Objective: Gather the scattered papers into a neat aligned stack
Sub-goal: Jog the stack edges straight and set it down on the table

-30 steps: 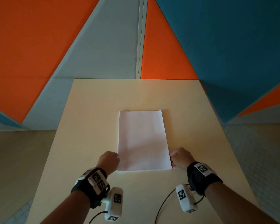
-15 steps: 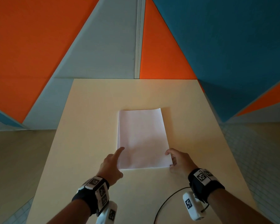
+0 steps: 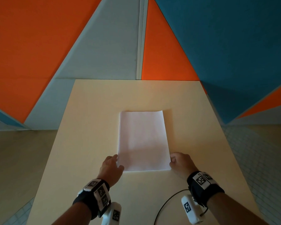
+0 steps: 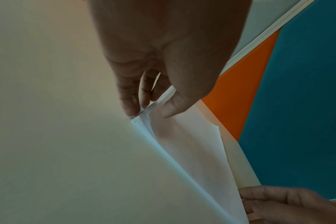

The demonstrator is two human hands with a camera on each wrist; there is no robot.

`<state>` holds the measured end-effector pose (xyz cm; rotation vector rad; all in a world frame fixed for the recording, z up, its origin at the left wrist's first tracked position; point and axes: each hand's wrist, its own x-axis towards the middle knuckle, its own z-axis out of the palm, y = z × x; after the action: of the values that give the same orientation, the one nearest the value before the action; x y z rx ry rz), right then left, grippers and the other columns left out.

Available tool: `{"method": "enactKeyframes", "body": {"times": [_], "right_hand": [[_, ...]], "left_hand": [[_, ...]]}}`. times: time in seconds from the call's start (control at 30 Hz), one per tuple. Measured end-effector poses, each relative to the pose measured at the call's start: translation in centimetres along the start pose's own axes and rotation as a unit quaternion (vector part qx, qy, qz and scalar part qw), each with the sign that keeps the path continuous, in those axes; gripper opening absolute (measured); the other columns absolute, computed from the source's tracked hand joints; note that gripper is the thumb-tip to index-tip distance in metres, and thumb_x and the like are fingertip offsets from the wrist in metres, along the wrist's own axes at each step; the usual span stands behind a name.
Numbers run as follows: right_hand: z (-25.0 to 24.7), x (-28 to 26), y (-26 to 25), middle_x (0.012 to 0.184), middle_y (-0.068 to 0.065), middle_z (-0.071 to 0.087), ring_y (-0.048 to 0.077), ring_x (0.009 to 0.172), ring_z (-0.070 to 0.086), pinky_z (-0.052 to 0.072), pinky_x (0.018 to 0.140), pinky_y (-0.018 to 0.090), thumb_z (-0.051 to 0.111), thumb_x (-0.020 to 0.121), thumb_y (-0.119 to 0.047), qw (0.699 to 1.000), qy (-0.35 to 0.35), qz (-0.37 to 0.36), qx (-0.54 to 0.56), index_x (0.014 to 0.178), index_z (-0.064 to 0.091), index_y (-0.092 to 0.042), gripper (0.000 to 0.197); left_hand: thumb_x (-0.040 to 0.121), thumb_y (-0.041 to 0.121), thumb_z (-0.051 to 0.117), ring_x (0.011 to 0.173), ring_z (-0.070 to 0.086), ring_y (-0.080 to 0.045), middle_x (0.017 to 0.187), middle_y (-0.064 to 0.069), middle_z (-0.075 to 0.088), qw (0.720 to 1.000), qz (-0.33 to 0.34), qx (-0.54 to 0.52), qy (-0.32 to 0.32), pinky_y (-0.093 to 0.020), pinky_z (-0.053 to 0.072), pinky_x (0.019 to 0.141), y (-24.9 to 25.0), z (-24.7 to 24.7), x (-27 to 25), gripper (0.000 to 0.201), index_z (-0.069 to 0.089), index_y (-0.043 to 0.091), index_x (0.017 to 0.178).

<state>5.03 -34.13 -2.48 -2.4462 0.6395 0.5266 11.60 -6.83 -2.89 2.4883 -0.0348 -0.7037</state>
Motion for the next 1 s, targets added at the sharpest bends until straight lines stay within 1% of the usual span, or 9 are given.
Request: {"method": "enactKeyframes", "body": {"times": [0.13,0.27,0.37,0.43,0.57,0.67,0.73,0.87,1.0], "right_hand": [[-0.2,0.0,-0.3,0.061,0.005,0.036,0.022,0.06,0.028,0.024,0.058,0.028,0.047,0.074,-0.006,1.0,0.002,-0.003,0.003,0.06,0.033,-0.016,0.022],[-0.1,0.1,-0.4,0.059,0.004,0.036,0.021,0.059,0.028,0.024,0.056,0.027,0.045,0.073,-0.006,1.0,-0.001,-0.008,0.003,0.06,0.033,-0.016,0.021],[-0.3,0.4,-0.2,0.062,0.007,0.054,0.022,0.06,0.043,0.034,0.056,0.026,0.046,0.075,-0.011,1.0,0.006,0.01,0.006,0.062,0.044,-0.01,0.013],[-0.9,0.8,-0.3,0.077,0.008,0.066,0.023,0.069,0.053,0.041,0.061,0.027,0.05,0.082,-0.013,1.0,0.022,0.017,0.015,0.076,0.054,-0.003,0.013],[-2.1,2.3,-1.1,0.102,0.004,0.066,0.026,0.098,0.062,0.044,0.076,0.027,0.055,0.09,-0.017,1.0,0.023,-0.013,0.017,0.107,0.06,-0.006,0.021],[-2.7,3.5,-1.6,0.114,0.012,0.064,0.031,0.106,0.059,0.049,0.088,0.038,0.054,0.089,-0.016,1.0,0.004,-0.019,0.001,0.119,0.055,-0.003,0.032],[-2.9,4.0,-2.2,0.111,0.013,0.061,0.032,0.103,0.058,0.048,0.086,0.039,0.053,0.088,-0.014,1.0,-0.006,-0.024,-0.005,0.113,0.055,-0.003,0.027],[-3.0,4.4,-3.1,0.091,0.009,0.053,0.024,0.076,0.045,0.036,0.061,0.03,0.051,0.085,-0.009,0.999,-0.008,-0.032,-0.004,0.085,0.044,-0.007,0.007],[-2.9,4.6,-3.3,0.095,0.009,0.055,0.026,0.083,0.05,0.039,0.068,0.032,0.052,0.084,-0.011,0.999,-0.01,-0.041,-0.005,0.089,0.05,-0.005,0.008]], "left_hand": [[0.086,0.016,0.053,0.1,0.058,-0.026,0.114,-0.012,0.061,1.0,-0.001,0.013,0.0,-0.033,0.046,0.088,0.2,-0.2,0.2,0.03,0.06,0.007,0.114],[0.088,0.013,0.052,0.107,0.058,-0.028,0.117,-0.013,0.061,1.0,-0.01,0.006,0.001,-0.032,0.043,0.091,0.2,-0.1,0.3,0.034,0.059,0.004,0.12],[0.088,0.014,0.052,0.106,0.058,-0.028,0.117,-0.012,0.063,1.0,-0.008,0.008,0.001,-0.033,0.045,0.092,0.2,-0.3,0.3,0.033,0.06,0.005,0.119],[0.089,0.014,0.052,0.109,0.058,-0.028,0.122,-0.011,0.062,1.0,-0.011,-0.003,0.001,-0.033,0.045,0.095,0.3,-0.5,0.3,0.038,0.056,0.007,0.126],[0.09,0.013,0.052,0.116,0.053,-0.025,0.13,-0.009,0.055,1.0,0.004,-0.01,-0.01,-0.032,0.042,0.098,0.5,-0.7,0.4,0.056,0.037,0.013,0.144],[0.088,0.012,0.052,0.115,0.053,-0.022,0.138,-0.006,0.047,0.999,0.041,-0.014,-0.017,-0.028,0.04,0.098,0.2,-0.4,0.4,0.07,0.023,0.023,0.151],[0.087,0.011,0.053,0.109,0.056,-0.021,0.144,-0.003,0.04,0.997,0.065,-0.014,-0.025,-0.025,0.04,0.096,-0.2,-0.1,0.5,0.074,0.021,0.027,0.152],[0.087,0.013,0.055,0.093,0.06,-0.016,0.159,0.002,0.019,0.997,0.067,0.004,-0.038,-0.03,0.043,0.103,-0.4,0.1,0.7,0.072,0.025,0.028,0.151],[0.089,0.015,0.054,0.112,0.06,-0.022,0.16,0.002,0.016,0.997,0.063,0.021,-0.044,-0.03,0.04,0.107,-0.5,0.1,0.8,0.068,0.028,0.022,0.15]]}}
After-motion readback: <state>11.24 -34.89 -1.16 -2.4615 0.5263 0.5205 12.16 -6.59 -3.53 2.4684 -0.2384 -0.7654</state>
